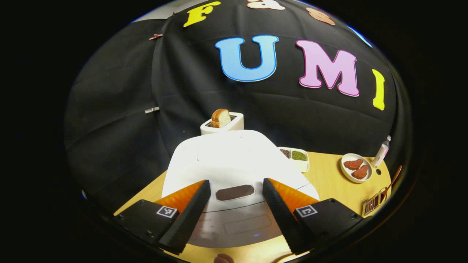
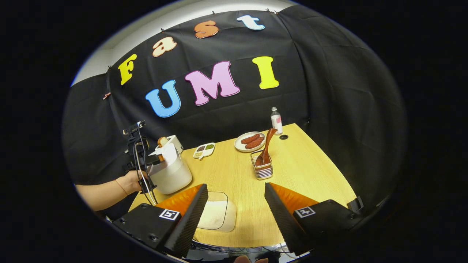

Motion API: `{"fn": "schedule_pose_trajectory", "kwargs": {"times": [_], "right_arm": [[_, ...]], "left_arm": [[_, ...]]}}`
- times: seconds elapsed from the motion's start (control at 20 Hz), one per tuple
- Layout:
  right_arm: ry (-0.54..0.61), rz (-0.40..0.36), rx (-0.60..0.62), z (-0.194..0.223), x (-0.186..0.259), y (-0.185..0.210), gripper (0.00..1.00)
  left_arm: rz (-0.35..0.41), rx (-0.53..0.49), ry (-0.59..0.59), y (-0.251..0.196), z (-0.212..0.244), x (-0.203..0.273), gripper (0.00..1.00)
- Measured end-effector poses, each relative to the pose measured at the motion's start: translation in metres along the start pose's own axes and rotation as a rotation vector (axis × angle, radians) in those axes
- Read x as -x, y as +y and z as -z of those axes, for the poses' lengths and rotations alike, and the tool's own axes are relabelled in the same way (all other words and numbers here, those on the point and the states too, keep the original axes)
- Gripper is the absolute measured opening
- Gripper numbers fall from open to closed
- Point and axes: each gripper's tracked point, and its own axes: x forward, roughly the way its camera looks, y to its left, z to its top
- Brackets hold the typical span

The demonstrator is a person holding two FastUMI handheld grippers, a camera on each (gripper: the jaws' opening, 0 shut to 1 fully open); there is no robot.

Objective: Close the left gripper, press the button to open the rice cooker; take a wooden spoon from the chopstick holder with the right hand, scoop a spoonful of rice and pour it into the rice cooker, then put the wooden spoon back into the chopstick holder.

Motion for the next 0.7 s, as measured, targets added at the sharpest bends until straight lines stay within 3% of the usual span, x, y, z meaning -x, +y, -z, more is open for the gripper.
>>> {"fn": "schedule_pose_trajectory", "kwargs": {"times": [0.25, 0.45, 0.7], "right_arm": [[-0.016, -0.011, 0.017, -0.007, -0.005, 0.006, 0.98], [-0.037, -0.008, 0.046, -0.017, -0.009, 0.010, 0.98], [-0.100, 0.001, 0.100, -0.041, -0.011, 0.017, 0.98]], "left_arm": [[0.088, 0.037, -0.098, 0.000, -0.028, 0.024, 0.98], [0.144, -0.012, -0.198, -0.006, -0.062, 0.062, 0.95], [0.273, -0.051, -0.299, -0.028, -0.083, 0.131, 0.94]]}}
